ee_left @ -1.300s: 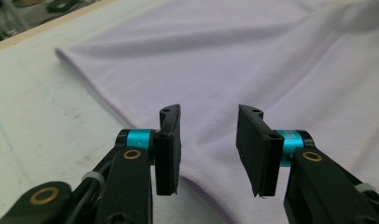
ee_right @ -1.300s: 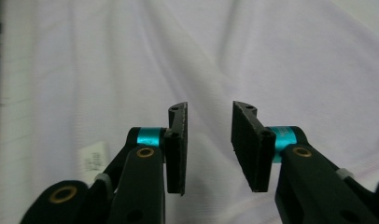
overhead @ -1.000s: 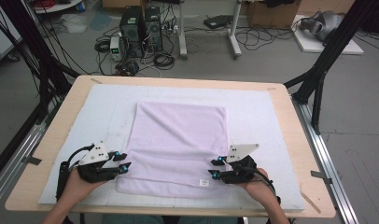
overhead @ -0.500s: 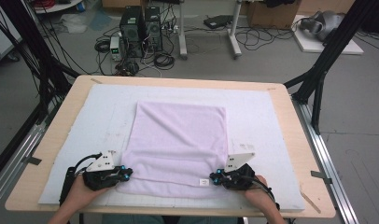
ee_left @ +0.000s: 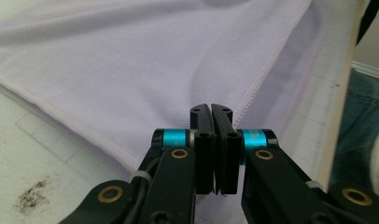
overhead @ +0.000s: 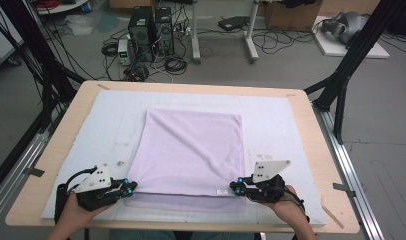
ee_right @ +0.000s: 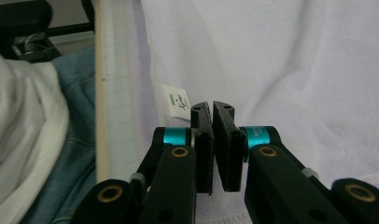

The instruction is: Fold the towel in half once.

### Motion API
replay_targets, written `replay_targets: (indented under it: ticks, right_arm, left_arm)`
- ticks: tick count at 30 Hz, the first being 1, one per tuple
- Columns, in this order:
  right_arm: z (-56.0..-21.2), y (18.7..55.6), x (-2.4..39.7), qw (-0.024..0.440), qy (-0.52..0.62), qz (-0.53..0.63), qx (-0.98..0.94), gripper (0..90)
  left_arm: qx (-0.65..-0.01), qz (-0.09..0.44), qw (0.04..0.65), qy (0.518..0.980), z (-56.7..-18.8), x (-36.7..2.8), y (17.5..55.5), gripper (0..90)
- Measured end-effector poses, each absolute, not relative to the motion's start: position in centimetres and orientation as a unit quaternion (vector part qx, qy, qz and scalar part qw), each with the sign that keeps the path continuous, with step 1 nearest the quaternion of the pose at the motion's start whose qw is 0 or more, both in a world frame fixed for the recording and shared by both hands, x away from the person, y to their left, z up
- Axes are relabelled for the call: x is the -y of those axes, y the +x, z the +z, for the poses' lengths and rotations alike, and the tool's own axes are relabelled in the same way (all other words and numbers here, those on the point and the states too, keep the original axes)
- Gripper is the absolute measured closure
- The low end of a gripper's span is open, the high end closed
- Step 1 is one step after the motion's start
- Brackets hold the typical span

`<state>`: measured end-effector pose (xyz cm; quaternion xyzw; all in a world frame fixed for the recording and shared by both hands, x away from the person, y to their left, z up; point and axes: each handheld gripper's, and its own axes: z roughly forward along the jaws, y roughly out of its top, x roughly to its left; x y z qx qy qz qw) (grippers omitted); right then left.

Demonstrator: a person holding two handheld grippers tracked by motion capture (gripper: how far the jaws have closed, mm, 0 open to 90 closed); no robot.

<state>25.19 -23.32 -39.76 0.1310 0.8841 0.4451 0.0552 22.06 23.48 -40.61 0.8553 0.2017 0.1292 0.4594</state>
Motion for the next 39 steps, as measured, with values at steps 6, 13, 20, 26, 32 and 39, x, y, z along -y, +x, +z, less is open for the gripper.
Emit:
replay_targets:
  ticks: [6, 13, 20, 26, 32, 39]
  right_arm:
    - [-40.8, 24.6, 24.0, 0.034, 0.141, 0.435, -0.889, 69.2]
    - [-44.1, 24.9, 23.5, 0.022, 0.156, 0.393, -0.906, 67.2]
    - [-44.0, 24.8, 23.6, 0.023, 0.156, 0.408, -0.899, 67.4]
    - [-44.3, 25.0, 23.3, 0.019, 0.154, 0.401, -0.903, 66.4]
    - [-43.6, 26.1, 23.6, 0.036, 0.18, 0.418, -0.89, 58.8]
    - [-42.3, 28.3, 23.7, 0.057, 0.215, 0.43, -0.875, 45.2]
  left_arm:
    - [-0.212, 0.121, 0.433, 0.868, -42.3, -23.6, 22.2, 68.7]
    - [-0.223, 0.123, 0.403, 0.879, -44.3, -23.7, 22.8, 66.2]
    - [-0.228, 0.125, 0.416, 0.871, -44.3, -23.7, 22.8, 65.0]
    - [-0.227, 0.124, 0.42, 0.87, -44.1, -23.3, 23.3, 62.7]
    - [-0.247, 0.122, 0.447, 0.851, -43.3, -22.9, 24.6, 56.1]
    - [-0.28, 0.126, 0.457, 0.835, -42.8, -23.3, 26.8, 50.9]
